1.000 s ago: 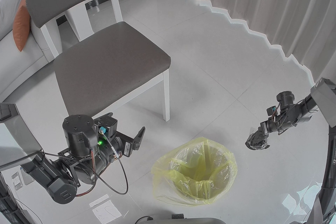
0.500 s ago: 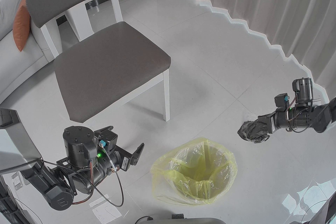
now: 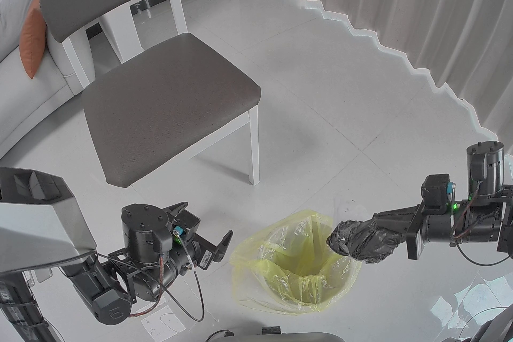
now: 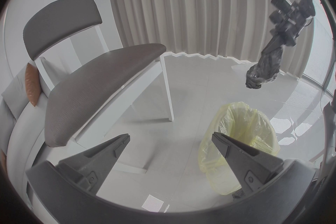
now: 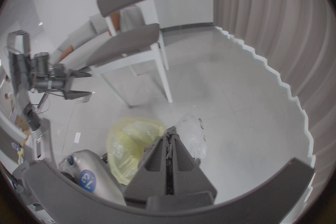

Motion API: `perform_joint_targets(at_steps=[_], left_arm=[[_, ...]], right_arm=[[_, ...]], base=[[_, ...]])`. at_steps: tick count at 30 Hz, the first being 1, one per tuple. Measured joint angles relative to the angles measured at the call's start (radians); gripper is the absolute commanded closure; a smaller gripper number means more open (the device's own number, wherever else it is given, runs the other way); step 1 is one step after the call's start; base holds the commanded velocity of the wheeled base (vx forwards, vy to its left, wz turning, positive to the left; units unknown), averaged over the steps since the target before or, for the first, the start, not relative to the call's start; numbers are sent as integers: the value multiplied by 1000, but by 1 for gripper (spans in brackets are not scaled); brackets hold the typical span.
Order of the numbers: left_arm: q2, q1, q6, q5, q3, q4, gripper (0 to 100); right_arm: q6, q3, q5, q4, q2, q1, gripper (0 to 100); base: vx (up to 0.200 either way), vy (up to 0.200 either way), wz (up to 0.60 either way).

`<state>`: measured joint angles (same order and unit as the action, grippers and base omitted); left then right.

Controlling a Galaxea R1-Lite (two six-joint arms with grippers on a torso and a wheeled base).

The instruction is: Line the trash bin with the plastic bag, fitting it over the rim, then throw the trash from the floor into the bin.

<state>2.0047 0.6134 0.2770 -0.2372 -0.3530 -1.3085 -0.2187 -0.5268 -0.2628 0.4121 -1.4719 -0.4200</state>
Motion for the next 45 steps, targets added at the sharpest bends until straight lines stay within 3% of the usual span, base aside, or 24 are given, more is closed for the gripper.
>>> perform_joint_targets(at_steps=[13,24,29,40,45], left_arm=[[99,17,7,-11,-49,-66,0],[101,-14,-1,6,42,-171,0],[101,-33,-2,23,99,-243,0],[94,-76,-7,49,153,-245,0],[90,-78,-6,54,157,-244,0]], right_arm=[[-5,53,-12,74,-101,-40,100],[8,1,-2,233,-359,-128,100],[11,-19,-1,267,-449,-130,100],[10,-97,-2,283,-599,-95,100],[-4,-107,-3,296,-662,-116,100]], base=[[0,0,0],[0,0,0],[0,0,0],[0,0,0],[0,0,0]])
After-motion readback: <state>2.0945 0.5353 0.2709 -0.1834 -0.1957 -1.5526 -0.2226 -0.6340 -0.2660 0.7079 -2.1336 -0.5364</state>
